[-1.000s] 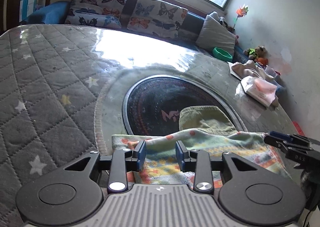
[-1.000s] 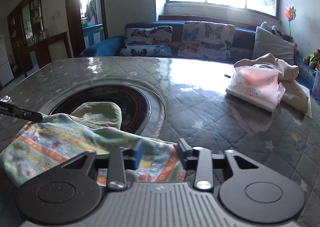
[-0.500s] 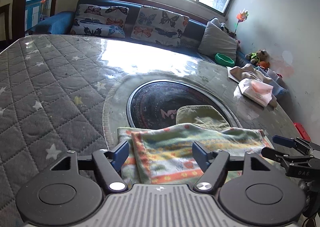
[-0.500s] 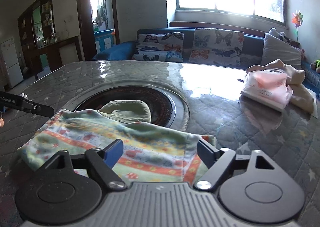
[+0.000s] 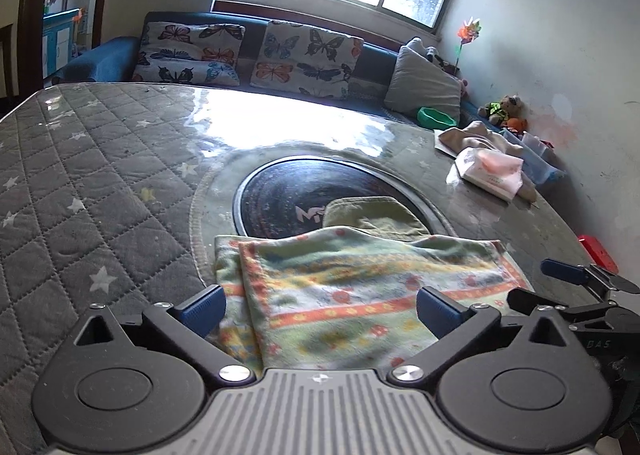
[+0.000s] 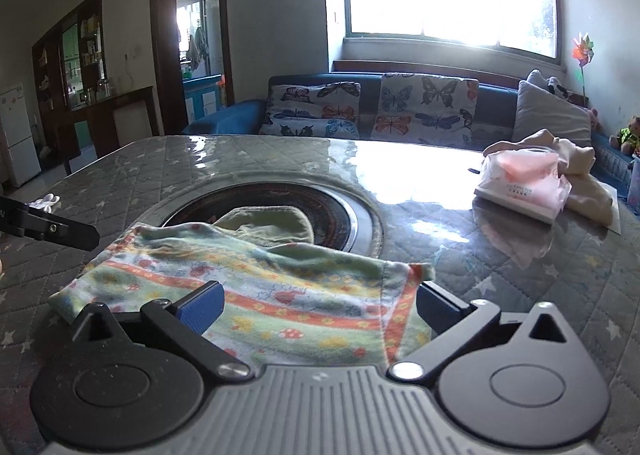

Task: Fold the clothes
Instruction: 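Open both grippers and release the flattened shirt, then grasp the striped shirt edge with the left gripper and lift it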

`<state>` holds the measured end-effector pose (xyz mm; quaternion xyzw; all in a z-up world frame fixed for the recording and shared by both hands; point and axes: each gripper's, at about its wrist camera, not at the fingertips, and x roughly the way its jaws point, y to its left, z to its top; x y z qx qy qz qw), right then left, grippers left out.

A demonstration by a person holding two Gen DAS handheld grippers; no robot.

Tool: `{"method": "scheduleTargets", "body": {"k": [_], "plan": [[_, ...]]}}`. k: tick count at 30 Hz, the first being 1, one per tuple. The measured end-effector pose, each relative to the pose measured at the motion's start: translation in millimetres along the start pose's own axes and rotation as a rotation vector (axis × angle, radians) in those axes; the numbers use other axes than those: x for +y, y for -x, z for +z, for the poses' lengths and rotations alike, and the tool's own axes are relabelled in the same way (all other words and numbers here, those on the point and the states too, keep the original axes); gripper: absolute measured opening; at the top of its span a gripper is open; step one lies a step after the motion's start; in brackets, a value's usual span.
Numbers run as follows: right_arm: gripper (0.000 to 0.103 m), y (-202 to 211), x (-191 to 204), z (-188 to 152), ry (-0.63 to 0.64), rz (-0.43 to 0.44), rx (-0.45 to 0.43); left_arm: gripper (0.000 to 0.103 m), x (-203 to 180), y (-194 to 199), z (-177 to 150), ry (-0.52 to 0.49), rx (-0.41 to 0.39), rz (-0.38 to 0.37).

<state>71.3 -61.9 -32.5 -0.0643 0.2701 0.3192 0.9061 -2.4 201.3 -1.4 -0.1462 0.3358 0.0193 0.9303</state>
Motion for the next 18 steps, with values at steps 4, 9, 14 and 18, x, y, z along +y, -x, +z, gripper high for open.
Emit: {"method": "scheduleTargets", "body": {"k": [4, 9, 14, 18], "plan": [[0.103, 5, 4, -3, -0.003, 0.028, -0.003, 0.103, -7, 5, -5, -0.007, -0.011, 0.014], [0.103, 11, 14, -7, 0.011, 0.076, 0.003, 0.103, -16, 12, -9, -0.031, -0.038, 0.063], [0.103, 14, 25, -11, 0.022, 0.126, 0.017, 0.103, -25, 23, -12, -0.078, -0.069, 0.118], [0.103, 16, 38, -13, 0.047, 0.192, 0.039, 0.103, -24, 25, -14, -0.087, -0.063, 0.165]]}}
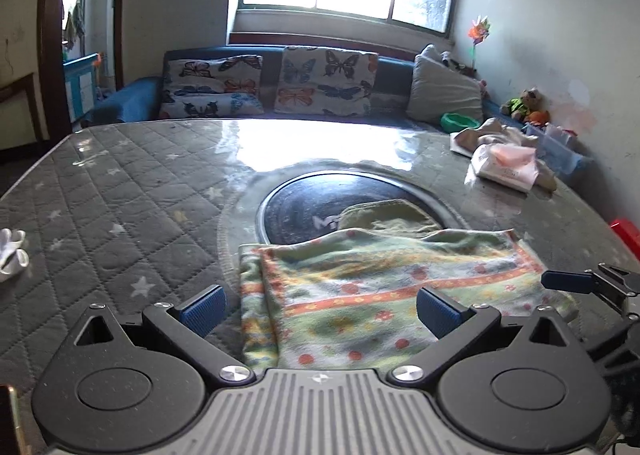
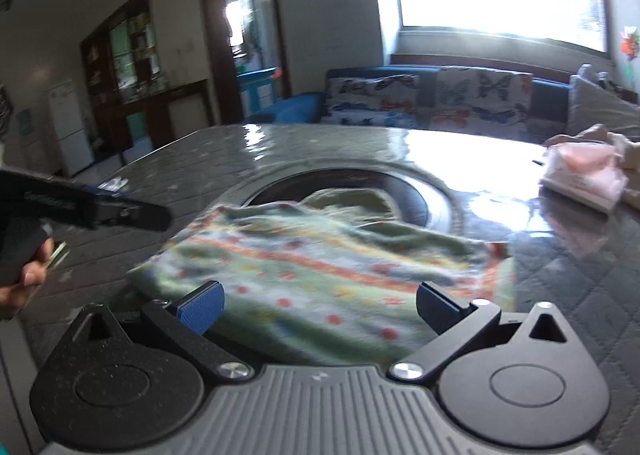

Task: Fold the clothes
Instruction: 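Grasp the striped shirt edge with the left gripper and lift it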

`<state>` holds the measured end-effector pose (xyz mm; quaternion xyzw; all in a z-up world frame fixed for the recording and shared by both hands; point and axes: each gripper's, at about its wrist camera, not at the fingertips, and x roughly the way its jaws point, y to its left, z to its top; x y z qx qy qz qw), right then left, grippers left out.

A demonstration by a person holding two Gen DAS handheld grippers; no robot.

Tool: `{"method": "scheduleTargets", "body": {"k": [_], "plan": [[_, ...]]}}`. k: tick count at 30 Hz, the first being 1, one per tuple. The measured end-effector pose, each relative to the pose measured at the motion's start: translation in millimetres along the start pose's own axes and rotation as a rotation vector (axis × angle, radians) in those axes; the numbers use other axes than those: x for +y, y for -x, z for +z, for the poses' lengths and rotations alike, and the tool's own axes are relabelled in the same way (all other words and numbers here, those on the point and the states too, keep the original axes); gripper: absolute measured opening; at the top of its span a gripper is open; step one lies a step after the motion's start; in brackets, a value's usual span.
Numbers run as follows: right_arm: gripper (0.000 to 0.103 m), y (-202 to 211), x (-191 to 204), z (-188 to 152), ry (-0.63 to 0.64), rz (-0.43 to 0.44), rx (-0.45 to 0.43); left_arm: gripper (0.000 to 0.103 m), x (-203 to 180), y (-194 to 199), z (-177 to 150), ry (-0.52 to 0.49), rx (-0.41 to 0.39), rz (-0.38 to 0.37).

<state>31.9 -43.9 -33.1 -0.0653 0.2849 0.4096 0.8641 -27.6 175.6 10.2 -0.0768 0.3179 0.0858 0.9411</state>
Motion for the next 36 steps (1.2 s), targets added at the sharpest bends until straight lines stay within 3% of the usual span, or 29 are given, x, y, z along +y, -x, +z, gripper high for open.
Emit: {"method": "scheduleTargets", "body": {"k": [6, 14, 19, 27, 36], "plan": [[0.103, -11, 30, 0, 0.078, 0.055, 0.053, 0.103, 28, -1, -1, 0.085, 0.033, 0.081], [0.102, -28, 86, 1, 0.293, 0.084, 0.083, 0.103, 59, -3, -2, 0.157, 0.081, 0.085], [0.094, -41, 114, 7, 0.403, 0.099, 0.086, 0.103, 72, -7, 2, 0.216, 0.094, 0.070], [0.070, -69, 144, 16, 0.503, 0.146, 0.135, 0.103, 85, -18, 12, 0.206, 0.137, 0.064], [0.041, -80, 155, 14, 0.555, 0.140, 0.159, 0.103, 93, -32, 10, 0.284, 0.209, 0.004]]}}
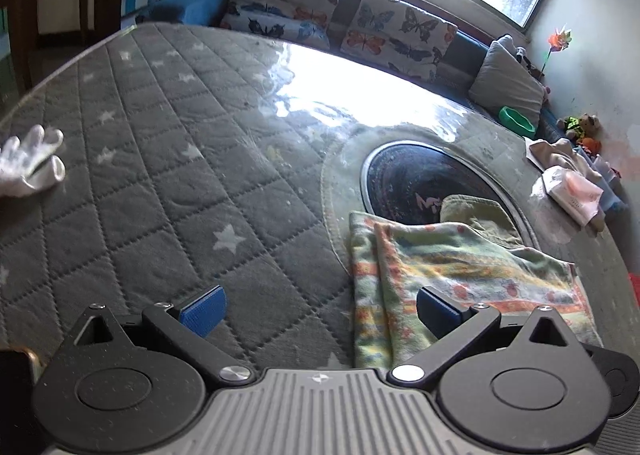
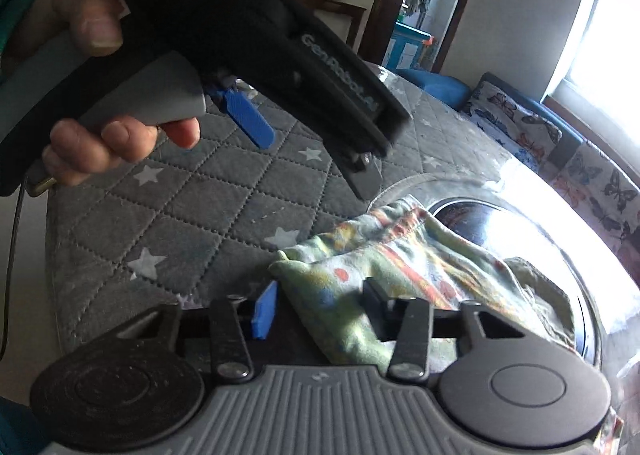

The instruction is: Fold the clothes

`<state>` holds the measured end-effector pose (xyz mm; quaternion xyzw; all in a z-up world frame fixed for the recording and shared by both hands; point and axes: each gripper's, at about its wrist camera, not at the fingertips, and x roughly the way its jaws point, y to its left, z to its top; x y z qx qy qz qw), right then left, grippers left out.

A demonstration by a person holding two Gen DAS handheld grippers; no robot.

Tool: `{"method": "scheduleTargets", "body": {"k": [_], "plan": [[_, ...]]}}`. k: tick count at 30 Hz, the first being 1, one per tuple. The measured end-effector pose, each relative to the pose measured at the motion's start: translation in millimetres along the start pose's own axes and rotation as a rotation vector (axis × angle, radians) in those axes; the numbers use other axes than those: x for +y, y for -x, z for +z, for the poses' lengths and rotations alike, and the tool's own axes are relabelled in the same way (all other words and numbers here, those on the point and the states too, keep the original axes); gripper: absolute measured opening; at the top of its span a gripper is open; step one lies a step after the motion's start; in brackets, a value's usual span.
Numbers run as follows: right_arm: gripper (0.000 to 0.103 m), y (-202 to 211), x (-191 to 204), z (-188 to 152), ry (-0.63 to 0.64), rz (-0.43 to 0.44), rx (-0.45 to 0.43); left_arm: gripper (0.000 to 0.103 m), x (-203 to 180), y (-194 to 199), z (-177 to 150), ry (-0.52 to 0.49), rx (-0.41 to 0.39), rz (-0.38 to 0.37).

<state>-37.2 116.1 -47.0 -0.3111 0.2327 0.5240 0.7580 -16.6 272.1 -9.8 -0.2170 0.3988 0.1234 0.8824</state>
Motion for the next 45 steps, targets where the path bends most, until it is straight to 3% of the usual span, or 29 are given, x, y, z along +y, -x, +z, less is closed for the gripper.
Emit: {"method": "scheduleTargets", "body": {"k": [8, 13, 21, 30, 34, 39, 41, 45], "plan": [[0.019, 10, -16, -2, -0.101, 0.040, -0.044, 0.103, 4, -12, -4, 0.135, 0.072, -0.082], [0.016, 24, -38, -5, -0.226, 0.086, -0.090, 0.103, 8, -13, -4, 0.236, 0.075, -0.109], [0.014, 47, -67, -12, -0.334, 0.107, -0.150, 0.103, 6, -22, 1, 0.377, 0.152, -0.249], [0.013, 58, -80, -16, -0.381, 0.102, -0.200, 0.102, -8, -34, 8, 0.382, 0.185, -0.258], [0.013, 64, -86, -19, -0.396, 0.104, -0.217, 0.093, -15, -39, 8, 0.374, 0.204, -0.291], [0.013, 65, -85, -20, -0.388, 0.112, -0.225, 0.074, -21, -46, 7, 0.368, 0.232, -0.323], [0.013, 63, -85, -22, -0.386, 0.115, -0.228, 0.061, -22, -49, 5, 0.364, 0.242, -0.339], [0.012, 63, -84, -24, -0.386, 0.122, -0.222, 0.049, -20, -55, 1, 0.373, 0.260, -0.372]]}}
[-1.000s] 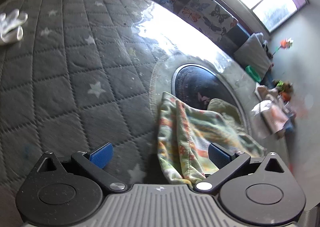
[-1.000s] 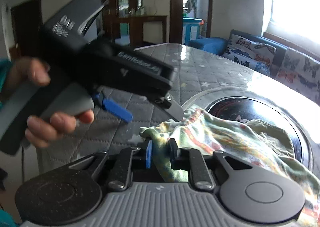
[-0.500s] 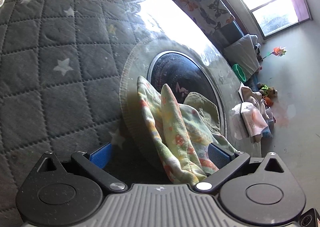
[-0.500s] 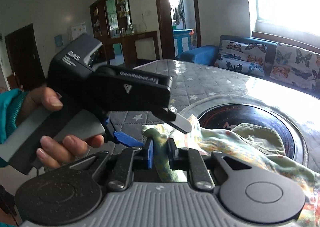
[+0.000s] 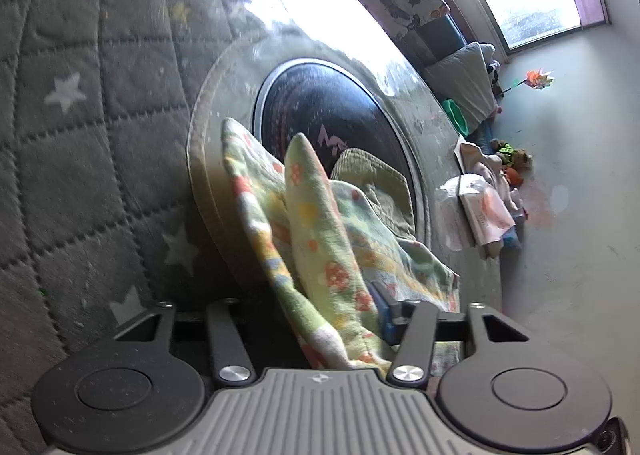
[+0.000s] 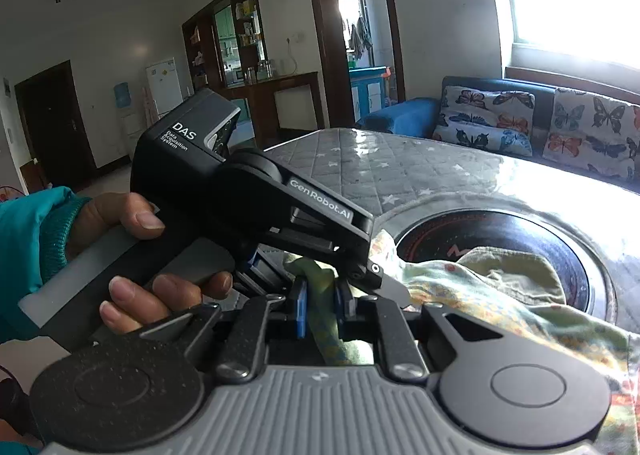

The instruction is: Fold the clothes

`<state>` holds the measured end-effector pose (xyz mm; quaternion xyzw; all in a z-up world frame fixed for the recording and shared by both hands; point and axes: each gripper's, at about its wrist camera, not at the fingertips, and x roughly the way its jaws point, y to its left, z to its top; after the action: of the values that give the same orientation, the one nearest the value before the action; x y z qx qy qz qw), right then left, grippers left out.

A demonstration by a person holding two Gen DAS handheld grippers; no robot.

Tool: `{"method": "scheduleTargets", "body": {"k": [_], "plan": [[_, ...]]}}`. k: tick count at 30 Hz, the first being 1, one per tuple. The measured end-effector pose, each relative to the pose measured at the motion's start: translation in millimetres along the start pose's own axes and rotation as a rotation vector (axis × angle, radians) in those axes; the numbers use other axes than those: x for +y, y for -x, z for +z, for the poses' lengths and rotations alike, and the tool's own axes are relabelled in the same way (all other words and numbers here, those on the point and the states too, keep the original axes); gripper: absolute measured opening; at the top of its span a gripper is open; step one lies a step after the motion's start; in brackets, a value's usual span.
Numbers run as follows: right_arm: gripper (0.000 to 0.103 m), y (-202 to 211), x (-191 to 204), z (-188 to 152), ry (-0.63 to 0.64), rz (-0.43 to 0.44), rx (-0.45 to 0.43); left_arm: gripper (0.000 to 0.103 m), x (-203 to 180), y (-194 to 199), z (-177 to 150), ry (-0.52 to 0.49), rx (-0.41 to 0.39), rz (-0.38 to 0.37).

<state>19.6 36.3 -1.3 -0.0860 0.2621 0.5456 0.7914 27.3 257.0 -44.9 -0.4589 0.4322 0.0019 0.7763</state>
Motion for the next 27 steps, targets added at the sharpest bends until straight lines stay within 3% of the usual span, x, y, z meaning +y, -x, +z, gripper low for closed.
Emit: {"method": "scheduleTargets", "body": {"k": [8, 13, 19, 27], "plan": [[0.012, 0, -5, -2, -0.019, 0.017, -0.009, 0.047, 7, -3, 0, 0.051, 0.003, -0.052], [0.012, -1, -3, -7, -0.019, 0.034, -0.002, 0.026, 4, -11, 0, 0.028, 0.012, -0.036], [0.021, 3, -9, -7, -0.032, 0.044, -0.002, 0.015, 2, -13, -3, -0.016, 0.003, 0.000], [0.028, 28, -39, -15, -0.074, -0.062, 0.011, 0.014, -1, -13, -6, -0.067, -0.016, 0.015]]}}
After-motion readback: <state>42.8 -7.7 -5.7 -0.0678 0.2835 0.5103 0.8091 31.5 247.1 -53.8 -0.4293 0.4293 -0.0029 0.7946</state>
